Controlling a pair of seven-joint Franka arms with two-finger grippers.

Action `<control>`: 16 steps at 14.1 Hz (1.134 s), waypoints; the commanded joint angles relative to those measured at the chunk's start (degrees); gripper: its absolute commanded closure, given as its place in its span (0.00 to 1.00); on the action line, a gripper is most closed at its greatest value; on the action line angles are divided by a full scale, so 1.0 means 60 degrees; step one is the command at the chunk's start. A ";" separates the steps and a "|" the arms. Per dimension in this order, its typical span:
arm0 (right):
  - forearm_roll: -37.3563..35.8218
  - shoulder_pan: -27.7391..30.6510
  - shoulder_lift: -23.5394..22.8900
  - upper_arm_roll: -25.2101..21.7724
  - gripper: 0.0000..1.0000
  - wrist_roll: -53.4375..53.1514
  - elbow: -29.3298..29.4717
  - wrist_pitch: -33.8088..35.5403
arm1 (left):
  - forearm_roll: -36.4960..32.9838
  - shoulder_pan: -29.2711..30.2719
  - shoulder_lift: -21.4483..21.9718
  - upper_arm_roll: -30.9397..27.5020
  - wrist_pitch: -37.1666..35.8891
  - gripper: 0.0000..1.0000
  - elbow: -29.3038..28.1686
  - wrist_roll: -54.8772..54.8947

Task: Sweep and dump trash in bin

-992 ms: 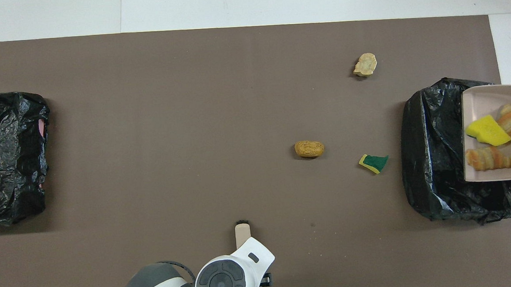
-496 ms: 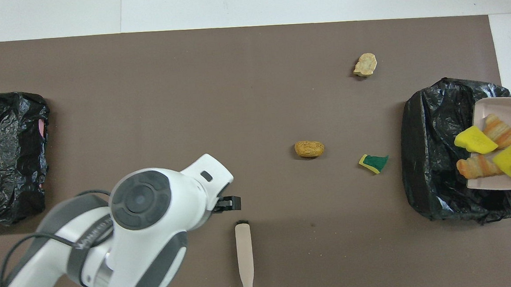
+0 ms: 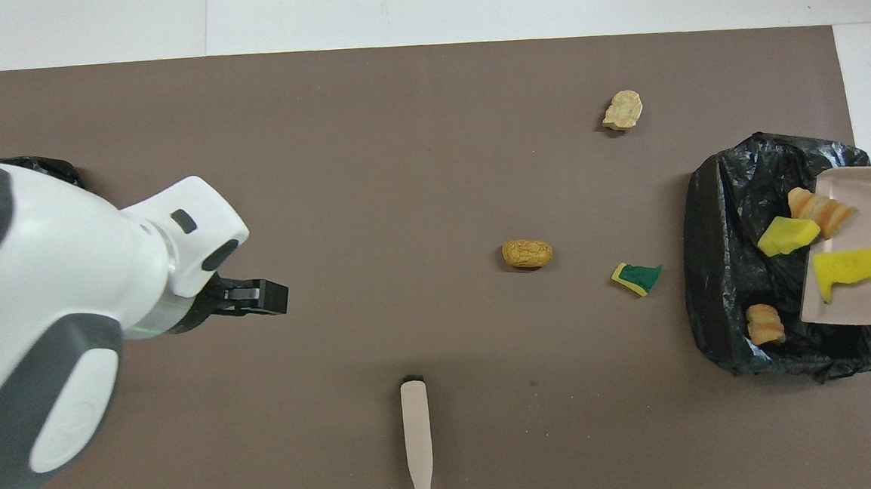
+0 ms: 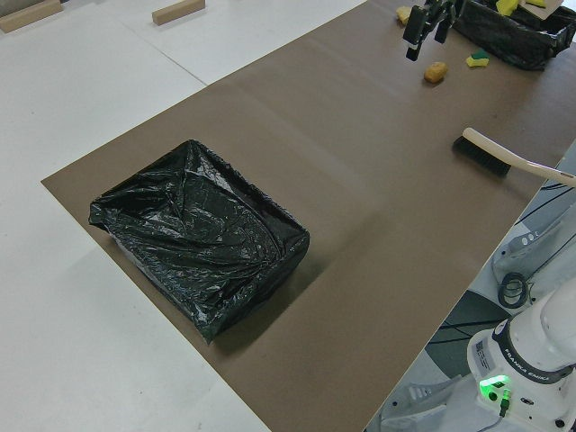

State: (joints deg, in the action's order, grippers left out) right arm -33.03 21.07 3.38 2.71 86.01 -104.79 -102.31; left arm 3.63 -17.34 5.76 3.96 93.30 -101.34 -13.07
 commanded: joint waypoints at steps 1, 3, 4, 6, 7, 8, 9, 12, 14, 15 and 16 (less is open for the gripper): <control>-0.0719 -0.0186 0.0287 0.0047 1.00 -0.0288 -0.0173 -0.0014 | -0.0034 0.1083 -0.0038 0.0029 -0.1583 0.00 0.1358 0.0973; -0.0853 -0.0186 0.0287 0.0061 1.00 -0.0244 0.0105 0.0424 | -0.0048 0.1701 -0.0038 0.0029 -0.2202 0.00 0.1901 0.2042; -0.0853 -0.0186 0.0287 0.0061 1.00 -0.0215 0.0179 0.0556 | -0.0106 0.1892 -0.0081 0.0029 -0.2465 0.00 0.2093 0.2322; -0.0911 -0.0390 0.0389 0.0134 1.00 -0.0200 0.0340 0.0950 | -0.0092 0.2083 -0.0228 0.0029 -0.2702 0.00 0.2487 0.2486; -0.1013 -0.0537 0.0433 0.0135 1.00 -0.0200 0.0485 0.1330 | -0.0034 0.2200 -0.0388 0.0029 -0.2775 0.00 0.2751 0.2486; -0.1058 -0.0669 0.0462 0.0135 1.00 -0.0171 0.0762 0.1696 | -0.0019 0.2259 -0.0650 0.0029 -0.3008 0.00 0.3058 0.2486; -0.1058 -0.0829 0.0550 0.0135 1.00 -0.0141 0.0997 0.1947 | -0.0019 0.2347 -0.0827 0.0029 -0.3126 0.00 0.3366 0.2515; -0.0868 -0.1503 0.0960 0.0149 1.00 -0.0258 0.1087 0.2416 | -0.0106 0.2377 -0.0887 0.0029 -0.3127 0.00 0.3442 0.2996; -0.0097 -0.1797 0.0975 0.0251 1.00 -0.0447 0.1088 0.2622 | -0.0121 0.2377 -0.0844 0.0014 -0.2982 0.00 0.3413 0.3174; 0.0518 -0.1798 0.1091 0.0266 1.00 -0.0869 0.1044 0.2652 | -0.0121 0.2362 -0.0786 -0.0015 -0.2894 0.00 0.3413 0.3189; 0.1002 -0.1798 0.1136 0.0267 1.00 -0.1338 0.0986 0.2623 | -0.0136 0.2348 -0.0770 -0.0030 -0.2864 0.00 0.3413 0.3189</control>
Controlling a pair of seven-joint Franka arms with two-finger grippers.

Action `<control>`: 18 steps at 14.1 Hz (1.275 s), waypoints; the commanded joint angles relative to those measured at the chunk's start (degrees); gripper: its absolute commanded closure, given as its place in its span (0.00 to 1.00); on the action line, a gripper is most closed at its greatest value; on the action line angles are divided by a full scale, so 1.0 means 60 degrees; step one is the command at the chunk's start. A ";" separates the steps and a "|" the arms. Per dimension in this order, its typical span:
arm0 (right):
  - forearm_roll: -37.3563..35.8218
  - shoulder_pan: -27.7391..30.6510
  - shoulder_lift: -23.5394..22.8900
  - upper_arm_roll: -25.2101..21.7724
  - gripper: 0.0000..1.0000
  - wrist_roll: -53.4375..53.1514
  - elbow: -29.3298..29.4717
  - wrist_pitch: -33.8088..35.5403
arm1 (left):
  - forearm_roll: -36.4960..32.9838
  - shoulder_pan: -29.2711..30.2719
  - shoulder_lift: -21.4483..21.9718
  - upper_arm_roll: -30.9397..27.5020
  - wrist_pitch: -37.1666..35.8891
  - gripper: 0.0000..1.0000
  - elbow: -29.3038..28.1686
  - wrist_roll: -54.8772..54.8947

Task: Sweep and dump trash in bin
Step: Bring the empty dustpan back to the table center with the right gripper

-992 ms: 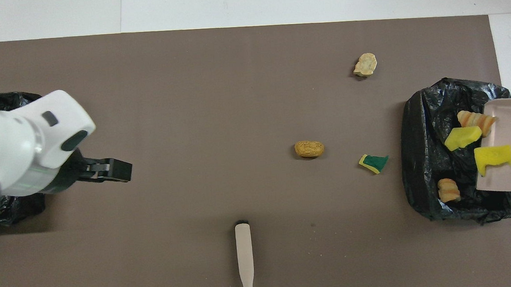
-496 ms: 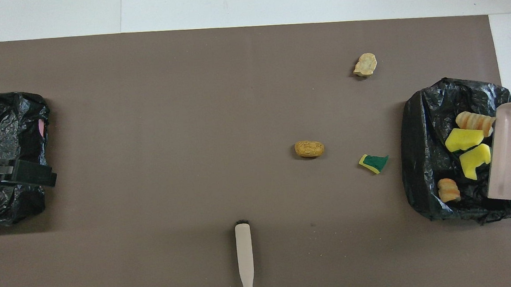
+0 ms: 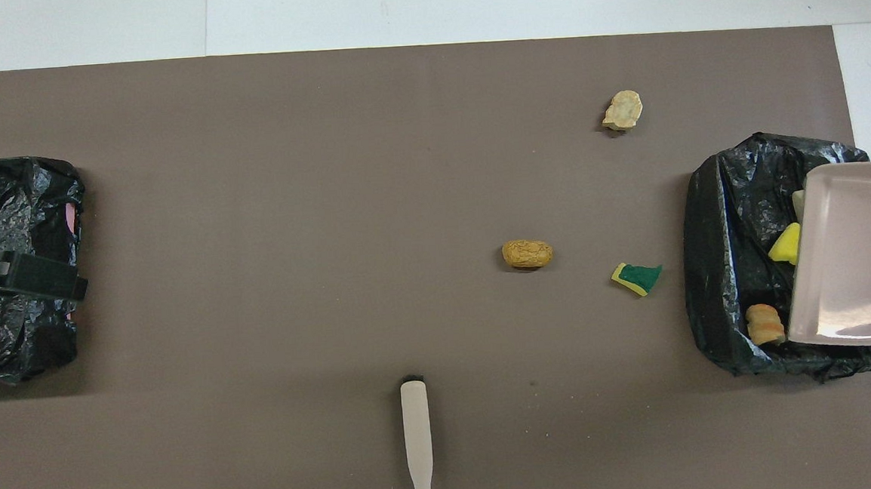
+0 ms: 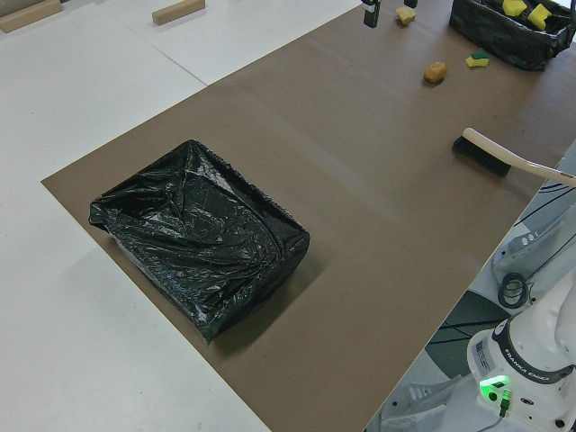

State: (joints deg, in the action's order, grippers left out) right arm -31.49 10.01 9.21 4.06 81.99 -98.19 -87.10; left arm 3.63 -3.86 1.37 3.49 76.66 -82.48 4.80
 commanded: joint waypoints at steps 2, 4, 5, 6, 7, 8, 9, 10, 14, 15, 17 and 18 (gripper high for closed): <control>0.1741 0.0031 0.0193 0.0041 1.00 -0.1474 -0.0173 0.0117 | -0.0152 0.0102 -0.0024 0.0063 -0.0063 0.00 0.0256 0.0225; 0.2374 0.0031 0.0222 0.0260 1.00 -0.2425 -0.0348 0.0103 | -0.0152 0.0043 -0.0024 0.0078 -0.0062 0.00 0.0256 0.0225; 0.2725 0.0031 0.0222 0.0377 1.00 -0.3097 -0.0480 0.0103 | -0.0152 0.0029 -0.0009 0.0078 -0.0062 0.00 0.0241 0.0225; 0.3091 0.0016 0.0222 0.0509 1.00 -0.3873 -0.0612 0.0045 | -0.0137 0.0029 0.0020 0.0078 -0.0062 0.00 0.0227 0.0239; 0.3399 -0.0115 0.0193 0.0612 1.00 -0.4664 -0.0671 -0.0014 | -0.0137 0.0029 0.0035 0.0078 -0.0062 0.00 0.0227 0.0225; 0.3605 -0.0377 0.0120 0.0627 1.00 -0.5542 -0.0686 -0.0043 | -0.0137 0.0014 0.0049 0.0078 -0.0062 0.00 0.0212 0.0210; 0.3766 -0.0641 0.0033 0.0627 1.00 -0.6493 -0.0686 -0.0087 | -0.0137 -0.0015 0.0050 0.0092 -0.0062 0.00 0.0212 0.0181; 0.3986 -0.0846 -0.0041 0.0627 1.00 -0.7518 -0.0686 -0.0189 | -0.0137 -0.0015 0.0050 0.0092 -0.0062 0.00 0.0197 0.0195; 0.4821 -0.1594 -0.0509 0.0627 1.00 -1.0582 -0.0760 -0.1169 | -0.0122 -0.0015 0.0050 0.0122 -0.0018 0.00 0.0197 0.0167; 0.5127 -0.1813 -0.0699 0.0627 1.00 -1.1373 -0.0759 -0.1403 | -0.0122 -0.0015 0.0050 0.0107 -0.0018 0.00 0.0197 0.0137; 0.5481 -0.2456 -0.1109 0.0627 1.00 -1.3289 -0.0745 -0.2222 | -0.0122 0.0043 0.0050 0.0107 -0.0018 0.00 0.0197 0.0137; 0.5482 -0.2822 -0.1285 0.0627 1.00 -1.4300 -0.0730 -0.2618 | -0.0122 0.0072 0.0050 0.0107 -0.0018 0.00 0.0197 0.0137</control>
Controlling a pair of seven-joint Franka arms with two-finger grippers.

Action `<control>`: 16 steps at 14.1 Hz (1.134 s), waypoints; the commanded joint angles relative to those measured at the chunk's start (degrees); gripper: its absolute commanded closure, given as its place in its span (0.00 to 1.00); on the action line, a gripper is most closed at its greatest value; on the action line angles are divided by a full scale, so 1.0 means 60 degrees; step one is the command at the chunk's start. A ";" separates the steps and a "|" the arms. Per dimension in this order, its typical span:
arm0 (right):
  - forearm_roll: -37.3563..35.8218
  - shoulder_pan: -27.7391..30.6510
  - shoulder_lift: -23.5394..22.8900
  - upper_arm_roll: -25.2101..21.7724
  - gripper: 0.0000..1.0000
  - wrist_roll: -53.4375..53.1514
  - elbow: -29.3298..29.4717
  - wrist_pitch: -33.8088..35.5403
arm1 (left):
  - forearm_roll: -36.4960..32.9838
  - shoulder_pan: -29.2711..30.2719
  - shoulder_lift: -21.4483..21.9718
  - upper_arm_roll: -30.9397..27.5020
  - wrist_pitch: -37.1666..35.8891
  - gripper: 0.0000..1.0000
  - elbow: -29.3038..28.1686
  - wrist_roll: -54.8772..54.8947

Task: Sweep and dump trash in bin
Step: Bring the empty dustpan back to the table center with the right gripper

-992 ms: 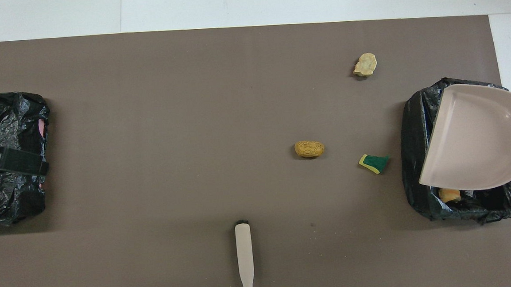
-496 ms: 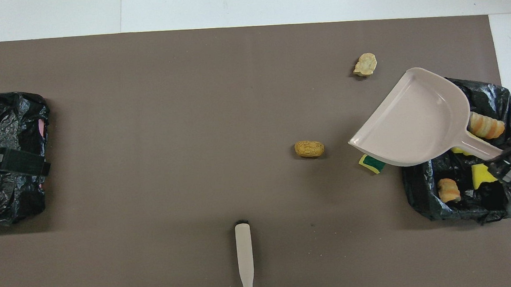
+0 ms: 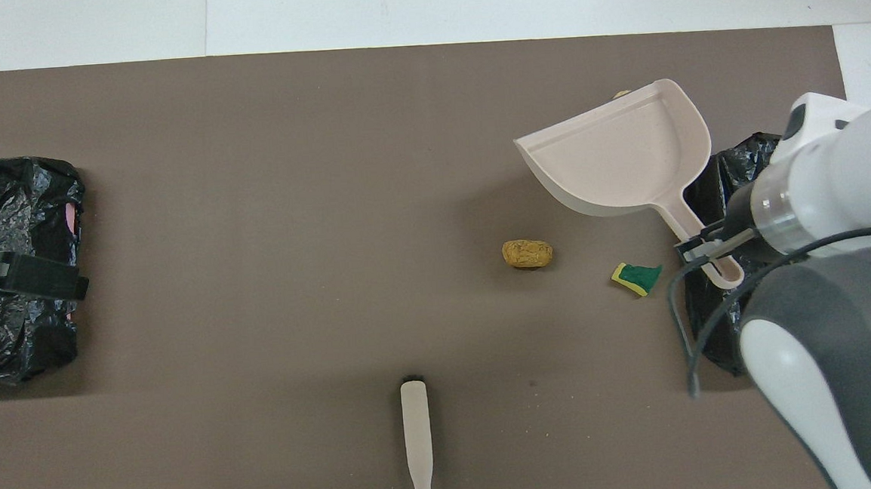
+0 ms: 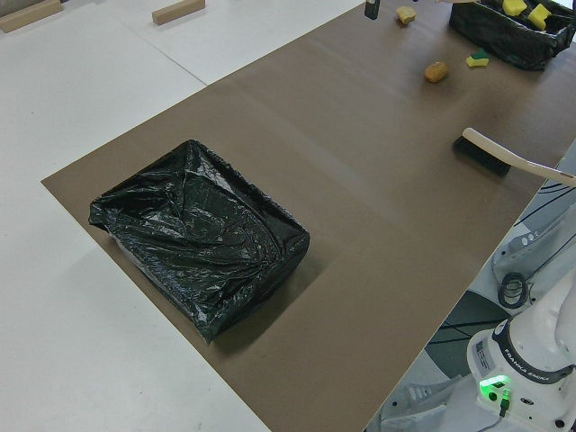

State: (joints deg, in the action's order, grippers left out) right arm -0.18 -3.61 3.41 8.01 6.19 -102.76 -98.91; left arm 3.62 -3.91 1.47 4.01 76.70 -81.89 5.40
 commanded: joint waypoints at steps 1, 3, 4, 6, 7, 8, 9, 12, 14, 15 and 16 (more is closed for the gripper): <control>0.0264 -0.0861 -0.0508 -0.0031 1.00 -0.2357 0.0075 -0.0973 | -0.0120 0.0096 0.0034 0.0021 -0.0025 0.00 0.0098 0.0051; 0.0176 -0.1476 -0.0961 -0.0031 1.00 -0.3093 0.0149 -0.1398 | -0.0120 0.0096 0.0034 0.0021 -0.0025 0.00 0.0098 0.0081; 0.0089 -0.1842 -0.1225 -0.0046 1.00 -0.3517 0.0164 -0.1705 | -0.0120 0.0096 0.0034 0.0021 -0.0025 0.00 0.0083 0.0066; -0.0029 -0.2458 -0.1752 -0.0046 1.00 -0.4614 0.0193 -0.2495 | -0.0120 0.0096 0.0048 0.0021 -0.0025 0.00 0.0083 0.0051; -0.0160 -0.2707 -0.1987 -0.0046 1.00 -0.5011 0.0353 -0.2775 | -0.0120 0.0096 0.0048 0.0021 -0.0025 0.00 0.0069 0.0037; -0.0335 -0.2985 -0.2279 -0.0046 1.00 -0.5392 0.0543 -0.2865 | -0.0120 0.0096 0.0048 0.0021 -0.0025 0.00 0.0083 0.0051; -0.0554 -0.3350 -0.2630 -0.0046 1.00 -0.5889 0.0733 -0.2923 | -0.0120 0.0096 0.0048 0.0021 -0.0025 0.00 0.0083 0.0051; -0.1273 -0.3894 -0.3568 -0.0046 1.00 -0.7282 0.1362 -0.3157 | -0.0120 0.0096 0.0048 0.0021 -0.0025 0.00 0.0069 0.0022; -0.1594 -0.4508 -0.4489 -0.0104 1.00 -0.8160 0.1947 -0.3450 | -0.0120 0.0110 0.0048 0.0006 -0.0054 0.00 0.0069 -0.0022; -0.2017 -0.4830 -0.5074 -0.0119 1.00 -0.8774 0.2400 -0.3538 | -0.0120 0.0139 0.0077 -0.0023 -0.0156 0.00 0.0069 -0.0007; -0.2312 -0.4964 -0.5515 -0.0105 1.00 -0.9302 0.2753 -0.3612 | -0.0120 0.0154 0.0135 -0.0037 -0.0157 0.00 -0.0004 0.0022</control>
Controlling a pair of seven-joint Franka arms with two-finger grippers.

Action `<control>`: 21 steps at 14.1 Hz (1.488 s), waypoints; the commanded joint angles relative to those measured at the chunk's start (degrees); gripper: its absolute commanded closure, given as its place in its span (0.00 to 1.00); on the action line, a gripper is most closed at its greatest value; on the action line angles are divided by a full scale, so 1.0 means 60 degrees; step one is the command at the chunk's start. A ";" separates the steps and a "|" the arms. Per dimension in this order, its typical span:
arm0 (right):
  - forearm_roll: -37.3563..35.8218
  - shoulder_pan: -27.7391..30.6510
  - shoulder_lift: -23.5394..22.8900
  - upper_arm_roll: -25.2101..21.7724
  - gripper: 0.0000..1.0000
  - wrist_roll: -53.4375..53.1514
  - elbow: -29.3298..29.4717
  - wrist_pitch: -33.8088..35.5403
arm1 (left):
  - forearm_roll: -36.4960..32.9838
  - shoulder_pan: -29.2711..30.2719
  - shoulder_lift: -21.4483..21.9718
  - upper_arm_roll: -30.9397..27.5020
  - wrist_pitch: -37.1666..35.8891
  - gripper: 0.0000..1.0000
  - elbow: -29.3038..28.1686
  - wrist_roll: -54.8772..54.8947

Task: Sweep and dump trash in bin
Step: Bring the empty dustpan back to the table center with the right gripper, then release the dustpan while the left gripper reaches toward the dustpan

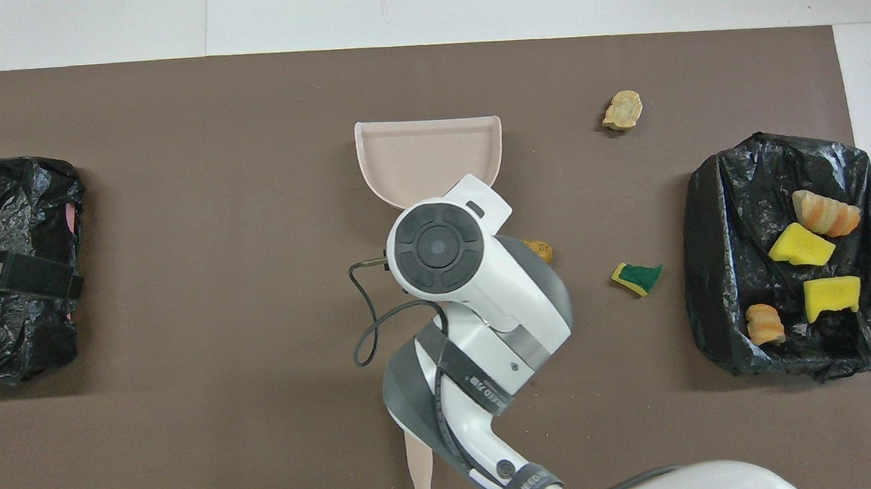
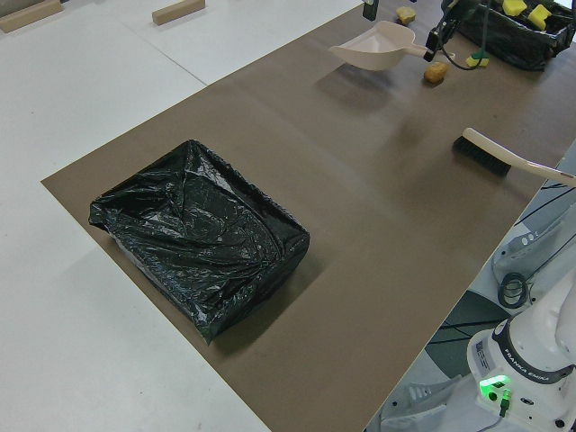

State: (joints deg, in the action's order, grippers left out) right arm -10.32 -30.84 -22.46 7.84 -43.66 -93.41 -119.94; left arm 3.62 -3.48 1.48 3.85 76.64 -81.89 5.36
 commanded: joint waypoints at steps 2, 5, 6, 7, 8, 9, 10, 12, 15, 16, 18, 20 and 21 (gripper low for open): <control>-0.0697 -0.0513 -0.1514 -0.0032 1.00 -0.1424 0.1316 -0.0457 | -0.0120 0.0155 0.0148 -0.0026 -0.0089 0.00 -0.0019 0.0029; -0.0712 -0.0616 -0.1632 -0.0032 1.00 -0.1455 0.1301 -0.0416 | -0.0120 0.0185 0.0148 -0.0011 -0.0103 0.00 -0.0019 -0.0015; -0.0712 -0.0631 -0.1618 -0.0032 0.29 -0.1469 0.1301 -0.0371 | -0.0120 0.0200 0.0148 -0.0011 -0.0103 0.00 -0.0019 -0.0015; -0.0712 -0.0689 -0.1574 -0.0047 0.00 -0.1469 0.1301 -0.0371 | -0.0120 0.0200 0.0148 -0.0011 -0.0118 0.00 -0.0019 -0.0015; -0.0683 -0.0675 -0.1457 -0.0033 0.00 -0.1440 0.1301 -0.0371 | -0.0120 0.0185 0.0148 -0.0011 -0.0147 0.00 -0.0019 -0.0015; -0.0711 -0.0617 -0.1268 -0.0018 0.00 -0.1425 0.1258 -0.0356 | -0.0120 0.0185 0.0148 -0.0011 -0.0118 0.00 -0.0019 -0.0015; -0.0683 -0.0616 -0.1092 -0.0018 0.00 -0.1411 0.1199 -0.0211 | -0.0120 0.0185 0.0148 -0.0011 -0.0103 0.00 -0.0019 -0.0015; -0.0552 -0.0558 -0.0871 -0.0003 0.00 -0.1381 0.1184 0.0199 | -0.0120 0.0171 0.0148 0.0003 -0.0089 0.00 -0.0034 -0.0030; -0.0115 -0.0353 -0.0185 -0.0003 0.00 -0.1294 0.0790 0.0828 | -0.0120 0.0170 0.0177 0.0004 -0.0264 0.00 -0.0077 -0.0015; 0.0353 -0.0265 0.0108 -0.0003 0.00 -0.1076 0.0673 0.1135 | -0.0120 0.0156 0.0235 0.0004 -0.0264 0.00 -0.0107 -0.0015; 0.0956 -0.0250 0.0767 -0.0003 0.00 -0.0533 0.0293 0.1547 | -0.0120 0.0054 0.0221 0.0018 -0.0075 0.00 -0.0107 -0.0044; 0.1060 -0.0265 0.1528 -0.0003 0.00 -0.0488 -0.0351 0.1592 | -0.0105 0.0024 0.0207 0.0047 0.0115 0.00 -0.0122 0.0000; 0.1235 -0.0265 0.1953 -0.0003 0.00 -0.0473 -0.0774 0.1694 | -0.0105 0.0024 0.0207 0.0076 0.0465 0.00 -0.0209 0.0000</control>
State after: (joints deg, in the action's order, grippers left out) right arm -5.12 -32.89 -17.18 7.65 -47.96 -90.63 -109.54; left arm 3.62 -2.85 1.83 4.24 76.90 -81.92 5.36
